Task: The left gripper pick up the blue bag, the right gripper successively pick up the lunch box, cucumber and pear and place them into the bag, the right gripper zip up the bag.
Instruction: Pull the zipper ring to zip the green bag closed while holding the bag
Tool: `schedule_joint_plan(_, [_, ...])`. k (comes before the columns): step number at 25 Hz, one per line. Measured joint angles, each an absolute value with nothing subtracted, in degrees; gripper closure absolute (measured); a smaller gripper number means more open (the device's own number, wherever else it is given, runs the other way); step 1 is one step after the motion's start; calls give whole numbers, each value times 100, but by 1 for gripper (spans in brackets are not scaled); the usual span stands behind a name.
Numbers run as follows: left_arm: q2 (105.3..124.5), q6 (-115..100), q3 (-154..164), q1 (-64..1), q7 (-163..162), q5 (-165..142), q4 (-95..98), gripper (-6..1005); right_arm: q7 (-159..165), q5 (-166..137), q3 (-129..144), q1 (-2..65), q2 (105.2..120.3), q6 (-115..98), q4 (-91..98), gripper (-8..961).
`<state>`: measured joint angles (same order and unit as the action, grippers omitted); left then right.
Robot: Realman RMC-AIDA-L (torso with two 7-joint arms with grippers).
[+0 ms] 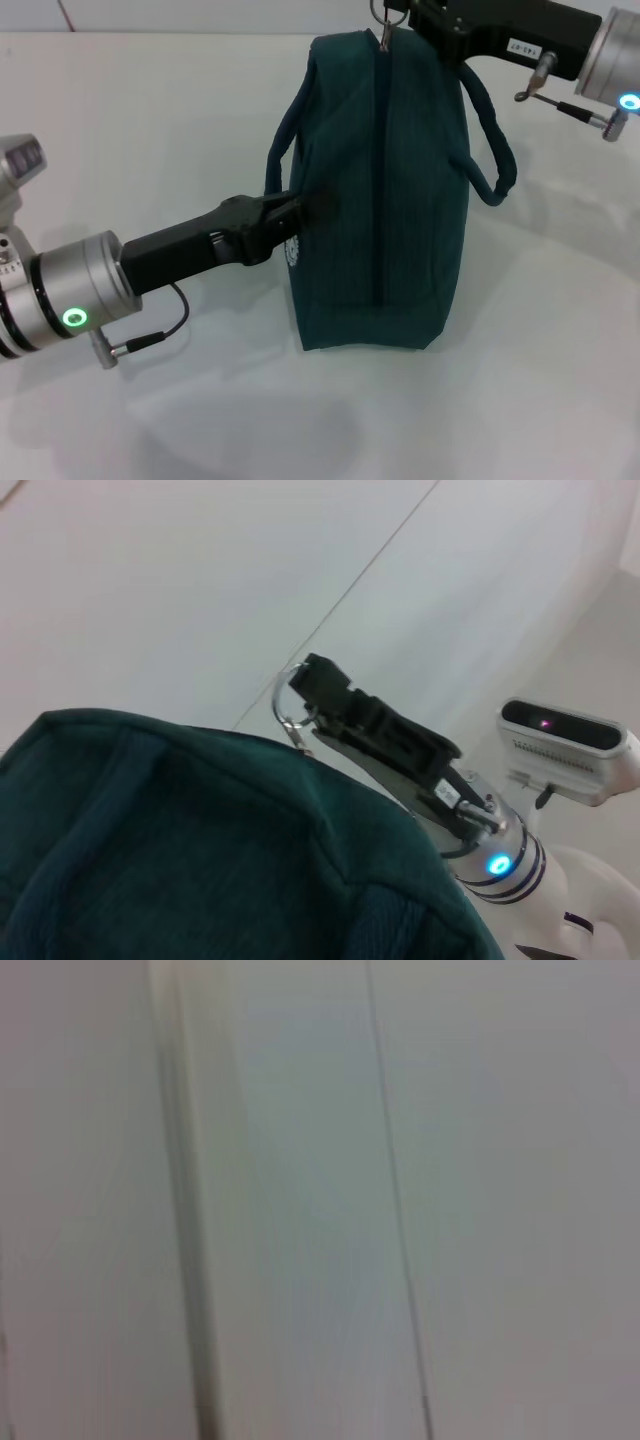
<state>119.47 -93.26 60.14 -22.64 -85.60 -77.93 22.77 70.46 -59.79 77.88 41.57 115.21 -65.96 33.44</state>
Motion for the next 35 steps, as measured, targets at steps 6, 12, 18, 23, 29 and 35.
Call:
schedule_joint_plan(6, [11925,-9332,5947,-2062,-8561,-7764,2283,894,7041,-5985,7781,4253,11534,-6189,3126,937])
schedule_joint_plan(12, [11901,-9331,5396,-1770,-8562,-7753,2292,880,7037,-5984,7767,4180,11546,-5986,3111,937])
schedule_joint_plan(18, [11904,-9258,4855,-1593,-8560,-7773,2322,866,7054,-5946,7759,4078,11550,-6047,3129,937])
schedule_joint_plan(23, [11917,-9280,4892,-1629,-8382,-7886,2338,854,7053,-5935,7766,4031,11556,-6063,3157,937])
schedule_joint_plan(29, [11914,-9313,4868,-1622,-8279,-8060,2407,841,7052,-5925,7754,3973,11543,-6179,3173,937])
schedule_joint_plan(35, [11916,-9603,4568,-1431,-8196,-8002,2825,718,7046,-5915,7745,3888,11533,-6247,3195,935])
